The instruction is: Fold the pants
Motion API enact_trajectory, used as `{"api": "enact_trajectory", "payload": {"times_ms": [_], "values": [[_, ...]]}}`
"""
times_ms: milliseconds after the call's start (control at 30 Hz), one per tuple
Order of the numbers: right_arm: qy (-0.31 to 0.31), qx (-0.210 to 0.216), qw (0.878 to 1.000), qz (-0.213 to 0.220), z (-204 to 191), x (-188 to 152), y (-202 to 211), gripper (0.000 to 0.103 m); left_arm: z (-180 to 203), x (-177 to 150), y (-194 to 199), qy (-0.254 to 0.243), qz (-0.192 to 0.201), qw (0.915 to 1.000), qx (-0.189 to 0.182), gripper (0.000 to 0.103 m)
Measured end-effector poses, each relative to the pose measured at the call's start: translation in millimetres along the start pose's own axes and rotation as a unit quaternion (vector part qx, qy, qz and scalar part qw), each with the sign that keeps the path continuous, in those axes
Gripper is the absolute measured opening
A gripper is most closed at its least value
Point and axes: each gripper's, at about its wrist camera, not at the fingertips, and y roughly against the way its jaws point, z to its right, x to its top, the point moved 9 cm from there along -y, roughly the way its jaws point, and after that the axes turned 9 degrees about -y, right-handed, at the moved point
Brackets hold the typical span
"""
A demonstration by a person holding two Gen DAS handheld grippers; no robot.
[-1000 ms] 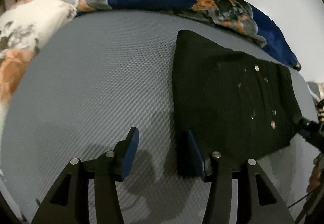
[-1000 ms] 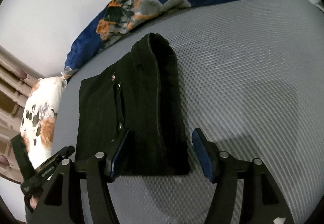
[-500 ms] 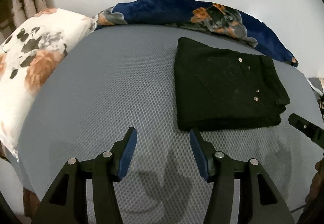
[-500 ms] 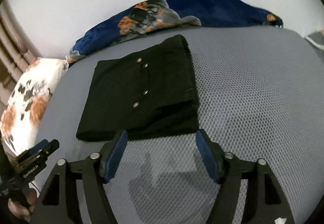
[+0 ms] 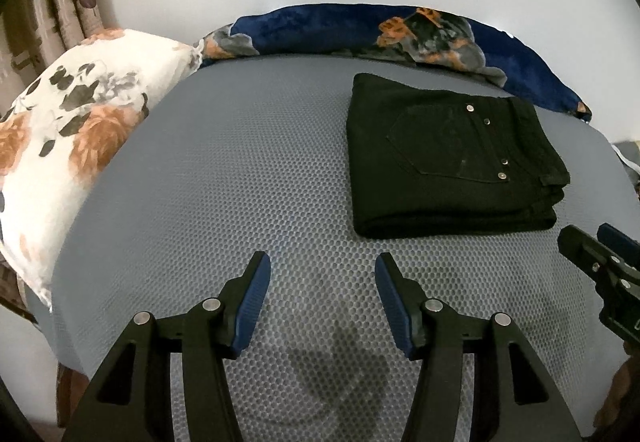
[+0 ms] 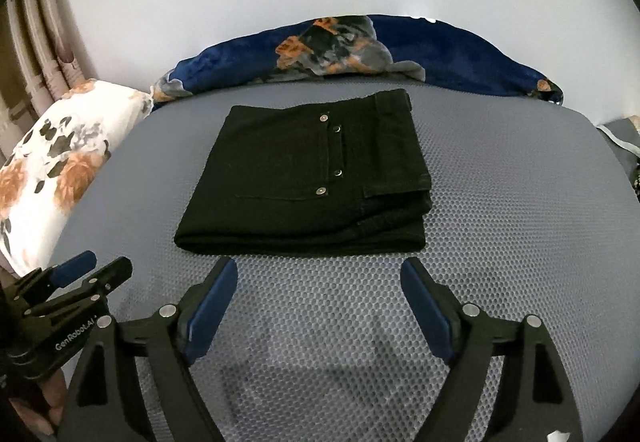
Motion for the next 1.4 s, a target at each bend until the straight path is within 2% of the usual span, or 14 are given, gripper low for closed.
{"api": "enact_trajectory", "payload": {"times_ms": [1400], "values": [[0.001, -0.017, 1.0, -0.006, -1, -21, 4, 0.082, 11, -7, 10, -0.017, 0.006, 0.9998, 0.001, 0.055]]}}
